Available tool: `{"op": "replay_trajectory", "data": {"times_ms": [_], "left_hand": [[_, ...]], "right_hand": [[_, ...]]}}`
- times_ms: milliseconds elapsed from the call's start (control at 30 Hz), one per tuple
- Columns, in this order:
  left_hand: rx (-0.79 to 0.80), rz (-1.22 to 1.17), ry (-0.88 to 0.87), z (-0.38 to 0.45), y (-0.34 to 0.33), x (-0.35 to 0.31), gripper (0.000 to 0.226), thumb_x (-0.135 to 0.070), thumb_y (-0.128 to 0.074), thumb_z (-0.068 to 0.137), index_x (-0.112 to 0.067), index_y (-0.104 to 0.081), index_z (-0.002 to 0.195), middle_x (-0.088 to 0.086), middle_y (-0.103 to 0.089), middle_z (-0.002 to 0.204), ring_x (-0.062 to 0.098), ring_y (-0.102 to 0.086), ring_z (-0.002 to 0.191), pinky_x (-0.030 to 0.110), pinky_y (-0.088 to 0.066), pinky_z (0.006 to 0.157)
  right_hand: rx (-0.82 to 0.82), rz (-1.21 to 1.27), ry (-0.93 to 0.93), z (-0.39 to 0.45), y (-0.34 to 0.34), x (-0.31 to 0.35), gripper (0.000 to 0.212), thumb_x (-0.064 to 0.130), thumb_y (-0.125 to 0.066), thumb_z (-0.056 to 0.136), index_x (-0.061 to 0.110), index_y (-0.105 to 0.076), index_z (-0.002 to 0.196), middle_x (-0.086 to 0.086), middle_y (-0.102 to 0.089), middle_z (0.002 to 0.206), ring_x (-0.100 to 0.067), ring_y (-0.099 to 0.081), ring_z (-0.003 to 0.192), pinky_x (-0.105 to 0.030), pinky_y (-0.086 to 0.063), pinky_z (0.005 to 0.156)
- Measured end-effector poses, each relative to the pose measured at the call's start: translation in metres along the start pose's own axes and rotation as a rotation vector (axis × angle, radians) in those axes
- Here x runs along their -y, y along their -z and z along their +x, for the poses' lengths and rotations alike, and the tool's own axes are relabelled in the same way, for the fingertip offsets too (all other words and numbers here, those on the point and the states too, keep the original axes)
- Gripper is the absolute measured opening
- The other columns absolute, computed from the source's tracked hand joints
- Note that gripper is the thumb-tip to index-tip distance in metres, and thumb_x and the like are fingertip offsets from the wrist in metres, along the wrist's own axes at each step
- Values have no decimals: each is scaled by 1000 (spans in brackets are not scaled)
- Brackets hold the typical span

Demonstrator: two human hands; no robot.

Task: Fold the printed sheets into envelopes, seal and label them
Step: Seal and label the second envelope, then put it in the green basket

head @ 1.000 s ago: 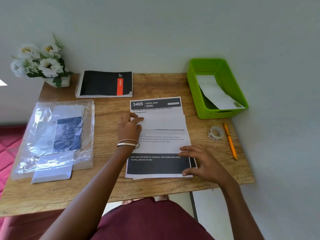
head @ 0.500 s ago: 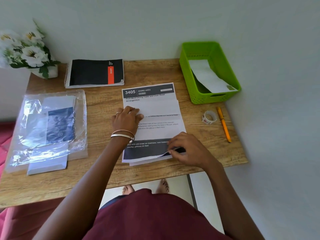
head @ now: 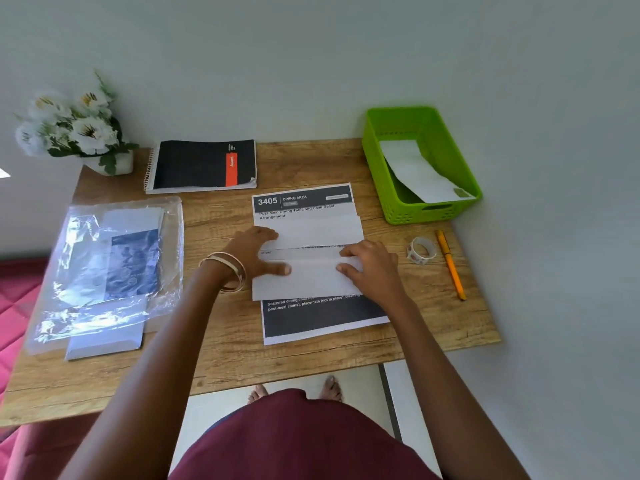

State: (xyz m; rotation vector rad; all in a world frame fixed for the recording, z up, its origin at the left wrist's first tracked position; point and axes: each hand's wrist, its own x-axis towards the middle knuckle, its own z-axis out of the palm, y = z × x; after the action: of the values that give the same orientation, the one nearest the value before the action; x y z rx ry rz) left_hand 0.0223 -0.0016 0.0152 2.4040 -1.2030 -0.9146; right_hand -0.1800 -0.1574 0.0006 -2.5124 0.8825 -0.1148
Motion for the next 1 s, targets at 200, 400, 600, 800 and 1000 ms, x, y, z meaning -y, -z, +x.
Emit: {"op": "replay_trajectory", "data": {"times_ms": [200,400,600,800,1000], "left_hand": [[-114,197,-46,-2,-25,3,104,-45,-83,58,-19,-29,143,1,-24,149,30,-19,135,43,-21,111],[-184,216,-59,-3,-36,10,104,-47,-81,59,-22,-27,144,0,-22,150,30,-19,135,46,-25,111],[-198,247,-114,-4,-38,19,99,-54,-75,64,-25,-26,144,-2,-20,151,28,-18,136,45,-24,111],[-187,267,-115,-5,-39,21,97,-57,-72,66,-27,-24,145,-4,-17,152,26,-16,136,46,-23,110],[-147,362,-137,-9,-38,16,83,-57,-65,73,-38,-24,143,-4,-12,153,26,-11,138,49,-22,109]], "right_hand": [[-54,-81,60,-10,-21,20,46,40,-65,83,28,-56,126,3,-47,131,-21,-31,124,-38,-22,95],[22,-6,59,-10,-45,49,71,59,-68,72,30,-47,132,0,-43,129,-20,-31,121,-35,-25,95],[30,57,-44,-14,-26,22,70,54,-77,64,30,-52,126,-1,-41,124,-21,-29,119,-33,-23,95],[7,-34,-116,-27,6,-22,63,47,-78,66,28,-56,122,0,-41,123,-21,-30,118,-35,-25,95],[-63,-205,440,-33,2,-23,39,16,-80,71,14,-68,108,-6,-65,108,-24,-56,104,-42,-53,84]]}}
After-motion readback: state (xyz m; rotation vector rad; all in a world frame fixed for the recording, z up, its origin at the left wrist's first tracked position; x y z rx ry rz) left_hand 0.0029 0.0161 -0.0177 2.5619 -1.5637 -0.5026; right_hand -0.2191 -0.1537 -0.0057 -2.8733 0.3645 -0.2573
